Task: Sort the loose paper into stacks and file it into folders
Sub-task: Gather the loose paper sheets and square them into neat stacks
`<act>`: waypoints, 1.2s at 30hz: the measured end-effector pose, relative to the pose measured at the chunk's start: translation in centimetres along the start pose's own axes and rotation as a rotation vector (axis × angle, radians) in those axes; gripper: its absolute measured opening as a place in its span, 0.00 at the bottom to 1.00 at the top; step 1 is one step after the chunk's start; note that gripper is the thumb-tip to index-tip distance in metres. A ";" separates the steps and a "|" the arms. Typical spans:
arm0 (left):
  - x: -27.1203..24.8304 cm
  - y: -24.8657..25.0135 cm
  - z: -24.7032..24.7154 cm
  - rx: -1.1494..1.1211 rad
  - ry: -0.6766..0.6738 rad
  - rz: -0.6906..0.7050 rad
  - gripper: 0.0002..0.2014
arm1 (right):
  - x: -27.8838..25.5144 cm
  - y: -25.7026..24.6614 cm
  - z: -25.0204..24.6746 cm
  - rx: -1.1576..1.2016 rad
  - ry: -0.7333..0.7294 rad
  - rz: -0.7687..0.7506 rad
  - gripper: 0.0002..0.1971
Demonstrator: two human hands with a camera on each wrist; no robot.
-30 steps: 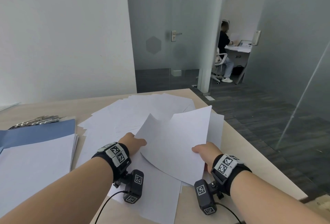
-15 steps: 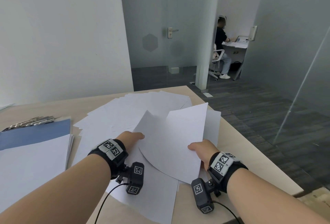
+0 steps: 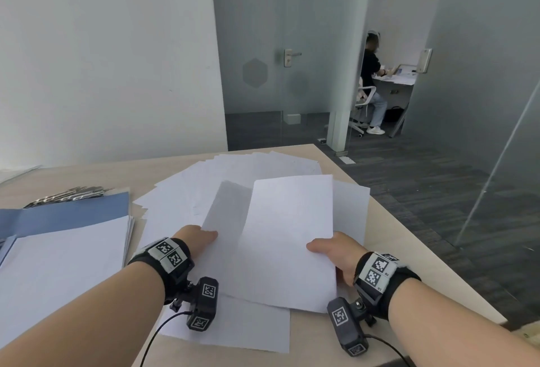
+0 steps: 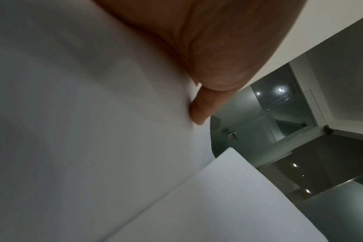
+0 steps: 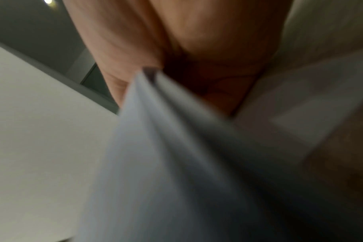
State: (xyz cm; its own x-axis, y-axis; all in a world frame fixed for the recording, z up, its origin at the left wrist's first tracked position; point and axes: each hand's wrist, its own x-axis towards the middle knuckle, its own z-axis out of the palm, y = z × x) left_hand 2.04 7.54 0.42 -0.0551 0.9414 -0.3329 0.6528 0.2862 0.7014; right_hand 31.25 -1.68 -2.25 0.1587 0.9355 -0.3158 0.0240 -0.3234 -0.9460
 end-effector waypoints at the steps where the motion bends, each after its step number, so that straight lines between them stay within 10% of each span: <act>1: -0.1 -0.4 -0.1 -0.030 -0.011 0.004 0.26 | -0.1 -0.1 0.5 -0.014 -0.040 0.006 0.06; 9: -1.6 -3.1 -0.2 -0.244 -0.146 0.061 0.20 | -0.6 0.0 6.0 -0.111 -0.204 0.018 0.09; 19: -5.5 -2.2 -3.5 -0.498 0.002 0.439 0.19 | -0.6 -3.5 6.3 -0.024 0.112 -0.268 0.31; 24: -6.7 -0.9 -5.7 -0.532 0.077 0.570 0.18 | -1.3 -6.7 7.2 0.142 0.034 -0.387 0.12; 36: -6.0 -1.3 -7.3 -0.692 0.168 0.627 0.25 | -2.7 -9.9 8.6 0.125 -0.025 -0.603 0.12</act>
State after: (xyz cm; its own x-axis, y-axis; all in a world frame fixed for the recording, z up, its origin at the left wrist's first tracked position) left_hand -3.96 2.84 6.07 0.0100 0.9575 0.2882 0.0111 -0.2883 0.9575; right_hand 22.06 0.20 7.31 0.1298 0.9518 0.2777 -0.0134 0.2817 -0.9594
